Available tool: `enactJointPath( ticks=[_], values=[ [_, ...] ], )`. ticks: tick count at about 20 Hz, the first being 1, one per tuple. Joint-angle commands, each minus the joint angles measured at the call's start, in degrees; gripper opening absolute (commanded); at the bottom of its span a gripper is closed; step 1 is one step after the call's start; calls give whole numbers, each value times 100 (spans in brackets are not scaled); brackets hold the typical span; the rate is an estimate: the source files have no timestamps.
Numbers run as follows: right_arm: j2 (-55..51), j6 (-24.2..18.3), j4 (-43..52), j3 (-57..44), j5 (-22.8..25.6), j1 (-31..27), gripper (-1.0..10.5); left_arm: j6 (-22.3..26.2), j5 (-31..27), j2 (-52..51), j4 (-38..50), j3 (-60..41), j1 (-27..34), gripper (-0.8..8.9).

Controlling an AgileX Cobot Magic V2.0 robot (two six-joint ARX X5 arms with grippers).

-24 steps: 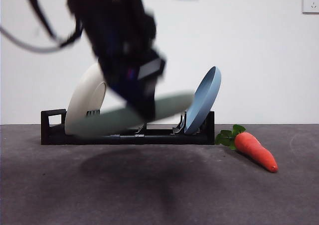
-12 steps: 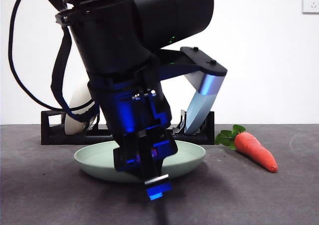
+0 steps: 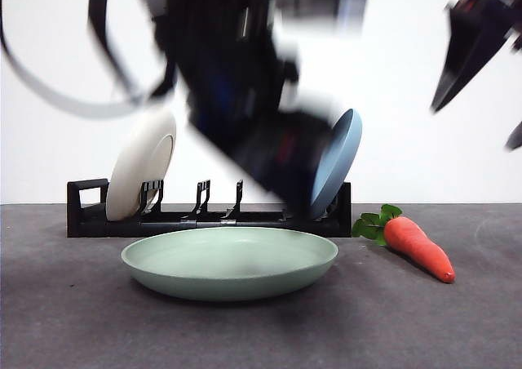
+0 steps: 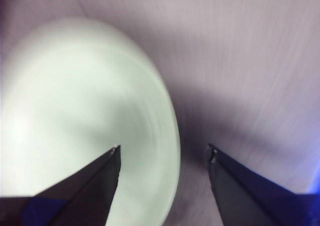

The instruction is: Take the green plate from the plate rack,put the plate on the table,take the carrot from the table,put the carrot in the plate

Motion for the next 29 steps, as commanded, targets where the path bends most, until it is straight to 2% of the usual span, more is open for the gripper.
enactJointPath(
  ticks=[1,6,9,12,14,19,20,22,27,29],
  values=[
    [494,101,420,17,240,225,692,-686,284,-507,-243,334,-66,289],
    [1613,87,1491,17,999,752,690,-1666,579,-1762,-997,1080,-85,288],
    [2179,94,2031,17,1300,857,686,-1875,581,-2470,-1373,1359,-133,288],
    [2575,96,2256,17,1558,876,551,-2022,579,-3152,-1412,1384,-173,288],
    [2710,98,2323,17,1567,876,489,-2149,553,-3510,-1438,1384,-173,288],
    [2769,136,2382,17,1528,879,91,-2277,553,-4006,-1554,1384,-173,288],
    [2769,138,2378,17,1526,879,42,-2277,549,-4046,-1591,1384,-173,288],
    [2769,138,2380,17,1526,879,-12,-2277,549,-4068,-1648,1384,-173,288],
    [2603,332,2201,17,1523,907,-12,-2273,546,-4079,-1838,1384,-173,287],
    [2225,433,1991,17,1499,1110,-12,-2251,525,-4079,-1880,1384,-173,288]
  ],
)
